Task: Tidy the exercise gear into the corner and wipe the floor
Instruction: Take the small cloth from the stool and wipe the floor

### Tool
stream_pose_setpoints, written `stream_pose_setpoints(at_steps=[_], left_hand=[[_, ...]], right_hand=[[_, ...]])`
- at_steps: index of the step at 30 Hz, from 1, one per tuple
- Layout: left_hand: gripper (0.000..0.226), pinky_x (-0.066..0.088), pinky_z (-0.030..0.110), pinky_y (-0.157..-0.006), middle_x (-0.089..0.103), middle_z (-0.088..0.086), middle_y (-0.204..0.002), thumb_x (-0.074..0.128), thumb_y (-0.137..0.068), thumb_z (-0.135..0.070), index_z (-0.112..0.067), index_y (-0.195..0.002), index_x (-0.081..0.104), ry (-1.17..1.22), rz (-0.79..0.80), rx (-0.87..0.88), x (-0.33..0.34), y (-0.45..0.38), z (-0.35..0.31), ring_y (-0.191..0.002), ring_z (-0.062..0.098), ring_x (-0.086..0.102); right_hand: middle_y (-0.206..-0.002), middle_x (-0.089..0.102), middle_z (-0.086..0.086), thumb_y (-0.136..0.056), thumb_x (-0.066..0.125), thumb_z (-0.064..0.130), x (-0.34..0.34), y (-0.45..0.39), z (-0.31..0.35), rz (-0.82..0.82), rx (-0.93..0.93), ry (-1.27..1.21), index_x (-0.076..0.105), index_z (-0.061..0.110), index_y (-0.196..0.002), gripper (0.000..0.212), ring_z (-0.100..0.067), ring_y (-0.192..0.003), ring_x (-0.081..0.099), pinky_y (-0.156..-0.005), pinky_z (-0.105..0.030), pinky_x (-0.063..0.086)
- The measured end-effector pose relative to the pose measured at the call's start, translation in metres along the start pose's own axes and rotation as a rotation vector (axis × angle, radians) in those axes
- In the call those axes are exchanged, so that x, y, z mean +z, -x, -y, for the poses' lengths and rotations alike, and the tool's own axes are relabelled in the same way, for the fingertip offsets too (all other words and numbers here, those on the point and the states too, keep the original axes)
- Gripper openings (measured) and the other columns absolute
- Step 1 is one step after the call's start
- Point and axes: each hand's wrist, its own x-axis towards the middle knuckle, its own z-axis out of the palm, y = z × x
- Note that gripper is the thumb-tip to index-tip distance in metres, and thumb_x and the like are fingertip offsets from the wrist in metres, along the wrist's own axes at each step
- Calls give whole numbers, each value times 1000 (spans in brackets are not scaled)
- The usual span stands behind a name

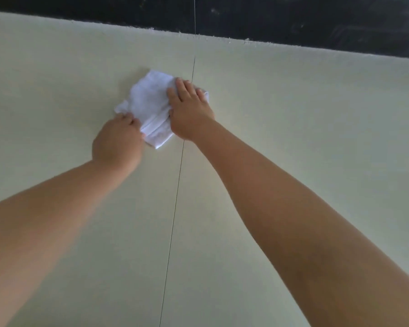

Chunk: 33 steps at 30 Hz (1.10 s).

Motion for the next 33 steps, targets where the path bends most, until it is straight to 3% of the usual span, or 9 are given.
stream_pose_setpoints(at_steps=[4,6,11,14,17,19,22,27,33], left_hand=[[31,57,46,-63,68,32,-94,46,-78,-6,16,-86,67,43,3,116,13,59,12,-84,47,69],[42,58,38,-66,71,29,-92,38,-76,-13,13,-84,70,19,-1,208,19,83,10,-83,44,71],[43,58,45,-68,74,22,-95,39,-71,-11,8,-85,75,13,55,509,32,119,-34,-87,36,73],[46,59,39,-66,76,18,-89,36,-66,-9,5,-82,77,56,110,678,35,116,-89,-83,32,75],[56,58,28,-77,76,13,-97,27,-67,-9,3,-90,76,120,58,664,21,107,-145,-94,24,73],[60,37,30,-109,52,20,-138,18,-81,-5,10,-127,53,59,50,564,16,99,-168,-132,27,48],[50,11,34,-118,19,16,-157,26,-97,-5,5,-146,25,19,199,443,6,86,-158,-147,26,15],[39,38,45,-104,47,29,-138,48,-81,8,15,-119,54,26,75,244,16,90,-64,-129,40,44],[30,54,58,-60,70,34,-90,61,-53,22,20,-82,69,-114,190,312,26,170,-7,-80,53,68]], right_hand=[[-159,-10,-4,-101,22,21,32,60,16,18,-23,-46,-1,14,-150,55,-18,-148,-9,-119,-31,-8],[-159,-7,-5,-100,22,23,54,106,19,37,42,-112,1,11,-150,55,-19,-148,-6,-117,-30,-10],[-137,51,-21,-86,28,30,87,205,-2,-24,316,-91,52,-1,-130,58,-34,-125,52,-103,-41,25],[-154,20,-19,-86,8,42,84,244,-43,19,461,-113,24,2,-146,73,-35,-143,22,-112,-34,7],[-159,-3,-14,-100,18,35,68,255,-82,10,561,-107,4,8,-150,58,-29,-148,0,-119,-33,1],[-158,-7,-13,-102,25,24,58,243,-95,-1,592,-132,3,7,-150,56,-28,-148,-4,-119,-35,0],[-159,-6,-14,-101,25,20,49,210,-90,-48,563,-139,6,7,-150,54,-28,-148,-3,-119,-37,1],[-159,-8,-7,-99,28,19,55,170,-22,-16,313,-199,1,10,-150,58,-22,-148,-8,-119,-33,-5],[-157,-20,-8,-95,26,8,90,240,44,192,190,-268,-12,5,-148,65,-21,-146,-17,-116,-31,-14]])
